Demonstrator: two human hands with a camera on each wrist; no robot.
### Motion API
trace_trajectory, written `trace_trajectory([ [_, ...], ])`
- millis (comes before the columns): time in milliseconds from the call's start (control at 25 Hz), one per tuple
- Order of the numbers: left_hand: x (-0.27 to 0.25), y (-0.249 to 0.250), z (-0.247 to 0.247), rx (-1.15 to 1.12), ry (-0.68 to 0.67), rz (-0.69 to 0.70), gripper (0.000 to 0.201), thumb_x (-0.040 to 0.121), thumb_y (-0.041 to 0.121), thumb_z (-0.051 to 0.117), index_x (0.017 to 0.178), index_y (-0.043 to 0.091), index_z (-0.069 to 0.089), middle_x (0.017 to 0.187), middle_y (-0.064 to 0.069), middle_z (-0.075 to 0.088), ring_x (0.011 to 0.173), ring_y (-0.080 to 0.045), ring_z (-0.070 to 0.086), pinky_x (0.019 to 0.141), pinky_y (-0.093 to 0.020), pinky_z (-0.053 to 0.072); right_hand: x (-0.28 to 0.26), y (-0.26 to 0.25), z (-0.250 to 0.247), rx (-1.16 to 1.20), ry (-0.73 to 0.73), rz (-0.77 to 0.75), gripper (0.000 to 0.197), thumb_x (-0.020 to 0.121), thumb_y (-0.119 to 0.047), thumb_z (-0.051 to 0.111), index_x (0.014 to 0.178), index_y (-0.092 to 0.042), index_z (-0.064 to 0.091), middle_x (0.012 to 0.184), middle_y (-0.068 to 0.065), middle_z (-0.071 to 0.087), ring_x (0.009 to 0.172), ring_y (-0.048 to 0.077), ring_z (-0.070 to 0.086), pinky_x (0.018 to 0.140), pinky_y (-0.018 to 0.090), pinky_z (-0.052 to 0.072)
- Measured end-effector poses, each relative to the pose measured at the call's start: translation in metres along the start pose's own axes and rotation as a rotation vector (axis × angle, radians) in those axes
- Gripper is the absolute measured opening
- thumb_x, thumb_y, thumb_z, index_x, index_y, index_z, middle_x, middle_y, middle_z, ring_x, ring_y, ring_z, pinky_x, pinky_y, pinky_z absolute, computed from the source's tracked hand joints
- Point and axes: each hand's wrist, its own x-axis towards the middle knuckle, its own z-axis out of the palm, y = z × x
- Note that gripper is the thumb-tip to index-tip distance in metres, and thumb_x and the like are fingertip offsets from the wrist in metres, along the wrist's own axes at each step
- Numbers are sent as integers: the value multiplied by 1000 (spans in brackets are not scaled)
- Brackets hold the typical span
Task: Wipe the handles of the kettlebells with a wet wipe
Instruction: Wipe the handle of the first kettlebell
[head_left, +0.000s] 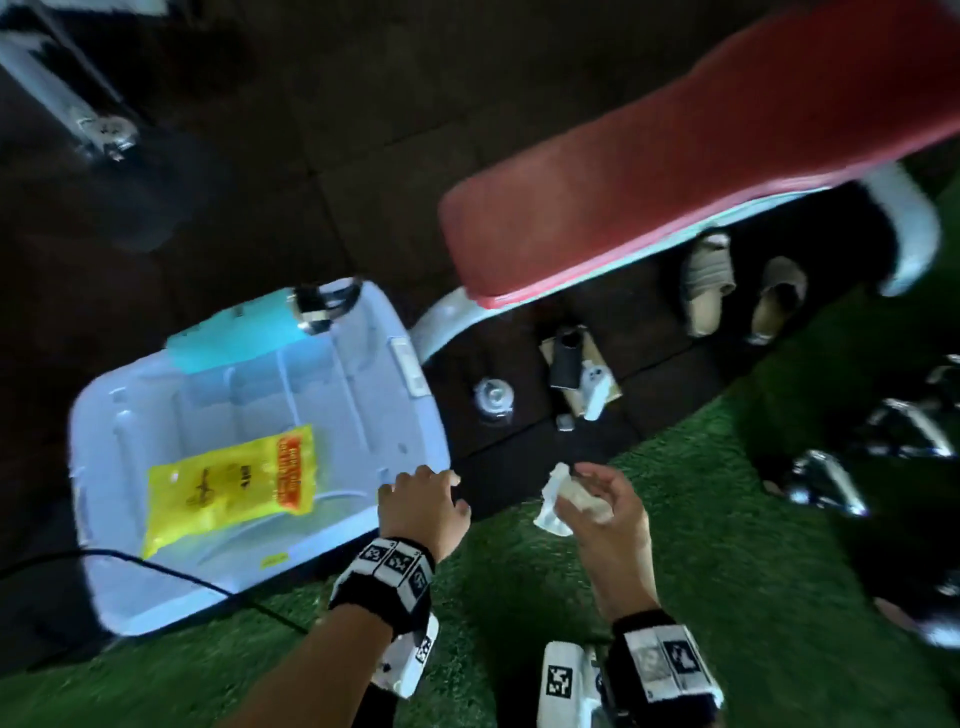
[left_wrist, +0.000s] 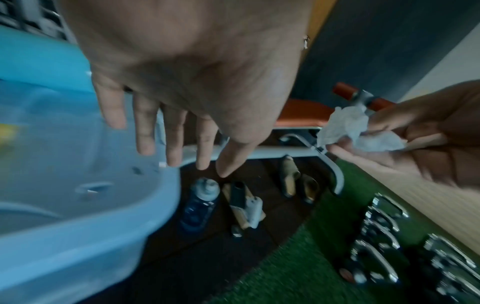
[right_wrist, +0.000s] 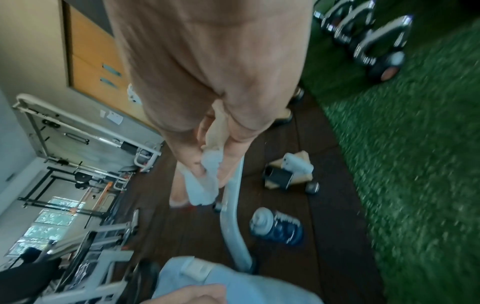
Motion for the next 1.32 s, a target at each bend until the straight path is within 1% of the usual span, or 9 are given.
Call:
trace_trajectory([
  [80, -1, 62, 10, -34, -115, 92, 39, 93, 43, 54, 130, 36, 62, 131, 5, 65, 122, -22, 61, 103, -37, 45, 5, 12, -78, -34, 14, 6, 41, 81, -5, 79, 114, -29, 74, 107, -9, 76, 99, 4, 71, 87, 32, 59],
  [160, 10, 129, 29, -31, -211, 171, 39, 88, 42, 55, 126, 38, 65, 131, 8, 68, 120, -19, 64, 101, -34, 50, 17, 31, -167, -98, 55, 17, 37, 83, -12, 78, 111, -36, 77, 109, -11, 78, 104, 9, 72, 94, 42, 59],
  [320, 66, 248, 68, 28, -359, 344, 34, 90, 36, 61, 123, 32, 69, 123, 7, 73, 114, -16, 68, 97, -27, 52, 52, 89, -299, -128, 302, 60, 28, 82, -21, 78, 93, -47, 78, 102, -11, 79, 99, 11, 73, 92, 47, 59],
  [480, 150, 344, 124, 72, -372, 517, 28, 93, 32, 64, 120, 32, 71, 119, 7, 75, 109, -12, 69, 93, -24, 50, 114, 163, -371, -52, 607, 79, 10, 82, -29, 82, 88, -37, 80, 100, -10, 74, 95, 15, 72, 88, 47, 60],
  [680, 286, 460, 227, 115, -348, 735, 25, 94, 29, 67, 117, 36, 72, 114, 11, 75, 97, -3, 71, 89, -23, 53, 228, 262, -426, -101, 727, 3, 3, 85, -31, 80, 88, -32, 80, 93, -12, 76, 90, 7, 70, 81, 34, 58],
  [840, 361, 527, 296, 111, -324, 918, 37, 96, 28, 68, 131, 37, 61, 124, 10, 70, 101, -4, 71, 91, -28, 56, 290, 308, -460, -239, 888, -152, 12, 86, -20, 77, 87, -33, 78, 91, -15, 75, 86, -8, 65, 72, 5, 44],
  [1040, 399, 583, 349, -84, -343, 1099, 78, 84, 35, 82, 147, 44, 37, 139, 17, 52, 120, -6, 60, 96, -24, 52, 331, 344, -473, -169, 878, -349, 21, 89, -22, 75, 102, -39, 77, 98, -18, 74, 90, 4, 71, 77, 28, 57],
  [1200, 394, 600, 364, -224, -301, 1163, 77, 73, 35, 91, 123, 58, 37, 128, 37, 47, 118, 11, 52, 100, -24, 50, 337, 357, -460, -263, 920, -384, 30, 88, -8, 71, 96, -35, 81, 98, -16, 68, 92, -4, 64, 74, 12, 48],
  [1320, 388, 612, 366, -248, -246, 1167, 72, 61, 40, 97, 117, 52, 53, 117, 33, 60, 108, 20, 55, 99, -19, 50, 330, 352, -453, -205, 960, -334, 23, 83, -11, 74, 89, -33, 80, 97, -14, 68, 90, -2, 64, 72, 19, 49],
])
